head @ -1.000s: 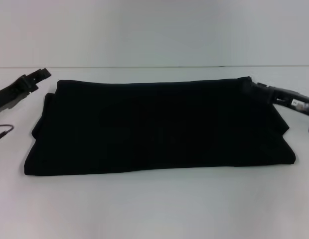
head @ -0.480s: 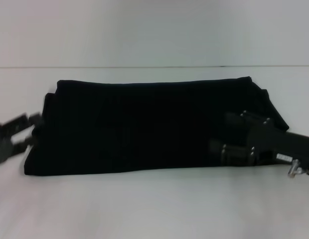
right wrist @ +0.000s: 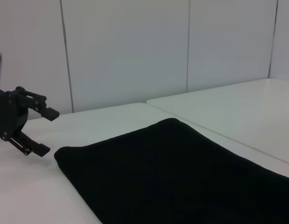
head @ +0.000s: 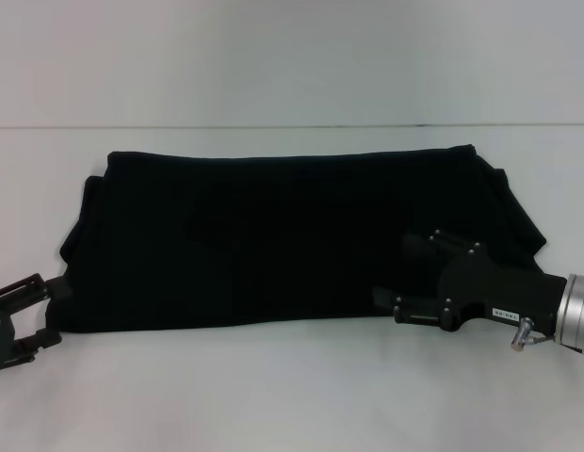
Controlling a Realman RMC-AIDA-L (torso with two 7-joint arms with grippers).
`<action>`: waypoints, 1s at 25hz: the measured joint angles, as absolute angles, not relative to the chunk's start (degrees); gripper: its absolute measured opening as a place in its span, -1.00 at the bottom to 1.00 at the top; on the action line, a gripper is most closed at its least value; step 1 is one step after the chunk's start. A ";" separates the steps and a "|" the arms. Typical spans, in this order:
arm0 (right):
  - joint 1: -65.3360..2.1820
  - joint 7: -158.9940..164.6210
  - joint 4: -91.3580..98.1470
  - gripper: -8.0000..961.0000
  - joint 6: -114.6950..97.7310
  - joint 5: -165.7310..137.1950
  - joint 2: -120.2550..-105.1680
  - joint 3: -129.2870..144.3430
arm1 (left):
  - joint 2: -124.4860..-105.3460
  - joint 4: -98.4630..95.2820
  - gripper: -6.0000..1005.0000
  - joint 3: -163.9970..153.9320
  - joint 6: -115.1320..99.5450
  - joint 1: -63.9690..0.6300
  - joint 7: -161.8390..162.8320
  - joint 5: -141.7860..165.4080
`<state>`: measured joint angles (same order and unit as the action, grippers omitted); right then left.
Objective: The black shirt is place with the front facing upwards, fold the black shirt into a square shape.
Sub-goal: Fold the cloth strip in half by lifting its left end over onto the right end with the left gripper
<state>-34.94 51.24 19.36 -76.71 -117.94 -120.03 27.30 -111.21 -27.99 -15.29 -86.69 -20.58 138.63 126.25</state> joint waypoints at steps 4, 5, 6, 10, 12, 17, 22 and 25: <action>-34.93 51.18 19.15 0.96 -76.44 -117.85 -120.05 26.92 | -111.20 -27.89 0.77 -15.52 -84.79 -20.56 140.44 126.38; -34.91 51.18 19.12 0.96 -76.28 -117.83 -120.05 26.89 | -111.20 -27.87 0.77 -15.52 -84.24 -20.55 140.87 126.63; -34.89 51.18 19.11 0.96 -76.12 -117.82 -120.05 26.89 | -111.19 -27.85 0.77 -15.52 -83.68 -20.55 141.37 127.05; -34.87 51.38 19.08 0.96 -75.94 -117.78 -120.05 26.89 | -111.18 -27.81 0.77 -15.34 -80.53 -20.53 143.57 129.56; -34.86 51.41 19.07 0.96 -75.93 -117.76 -120.05 26.88 | -111.17 -27.79 0.77 -15.28 -80.04 -20.65 143.80 129.63; -34.90 51.41 19.07 0.96 -75.67 -117.76 -120.05 26.89 | -111.14 -27.44 0.77 -15.28 -78.52 -21.41 144.30 129.37; -34.94 51.40 18.68 0.96 -75.53 -117.76 -120.05 26.88 | -110.83 -26.29 0.77 -15.30 -77.42 -22.79 144.56 129.76; -35.00 51.39 18.45 0.96 -75.39 -117.77 -120.05 26.82 | -110.90 -26.03 0.77 -15.30 -76.83 -23.51 144.59 129.88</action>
